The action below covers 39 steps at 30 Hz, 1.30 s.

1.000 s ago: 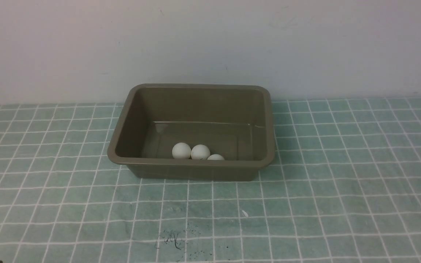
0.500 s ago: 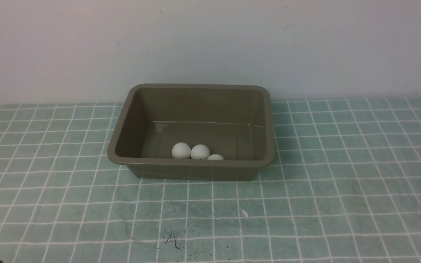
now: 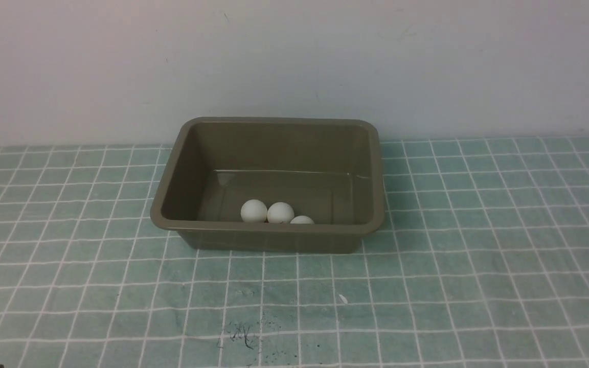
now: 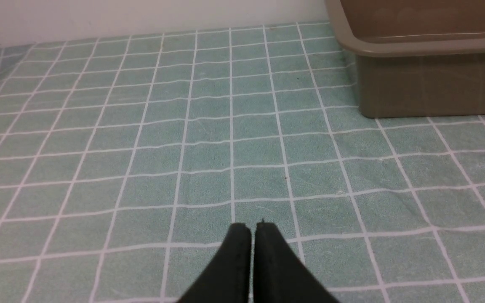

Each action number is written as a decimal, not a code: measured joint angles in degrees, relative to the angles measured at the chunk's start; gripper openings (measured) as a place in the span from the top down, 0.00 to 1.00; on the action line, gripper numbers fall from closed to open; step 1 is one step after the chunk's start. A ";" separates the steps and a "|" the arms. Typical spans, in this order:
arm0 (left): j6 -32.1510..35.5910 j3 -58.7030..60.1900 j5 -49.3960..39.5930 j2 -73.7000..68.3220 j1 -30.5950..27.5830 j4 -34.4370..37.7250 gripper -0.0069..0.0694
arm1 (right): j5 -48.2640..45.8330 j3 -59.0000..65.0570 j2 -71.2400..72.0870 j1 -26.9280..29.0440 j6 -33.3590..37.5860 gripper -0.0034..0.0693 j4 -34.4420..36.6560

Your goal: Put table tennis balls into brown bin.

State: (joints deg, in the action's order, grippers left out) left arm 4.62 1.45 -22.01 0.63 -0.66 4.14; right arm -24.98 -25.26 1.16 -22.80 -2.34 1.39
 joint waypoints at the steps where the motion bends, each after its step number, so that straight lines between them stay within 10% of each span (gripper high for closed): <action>1: 0.00 0.00 0.00 0.00 0.00 0.00 0.92 | 0.06 1.03 0.00 0.00 1.92 0.97 1.47; 16: 0.00 0.00 -0.05 0.00 -0.05 0.06 0.92 | 0.66 25.99 -0.17 23.54 4.38 0.97 0.06; 39: 0.00 0.00 -0.05 0.00 -0.05 0.06 0.92 | 2.19 26.26 -0.17 24.49 4.38 0.97 0.23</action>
State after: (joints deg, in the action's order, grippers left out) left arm 4.62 1.45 -22.06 0.63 -0.70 4.20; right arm -22.79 1.00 0.99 1.69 2.04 1.63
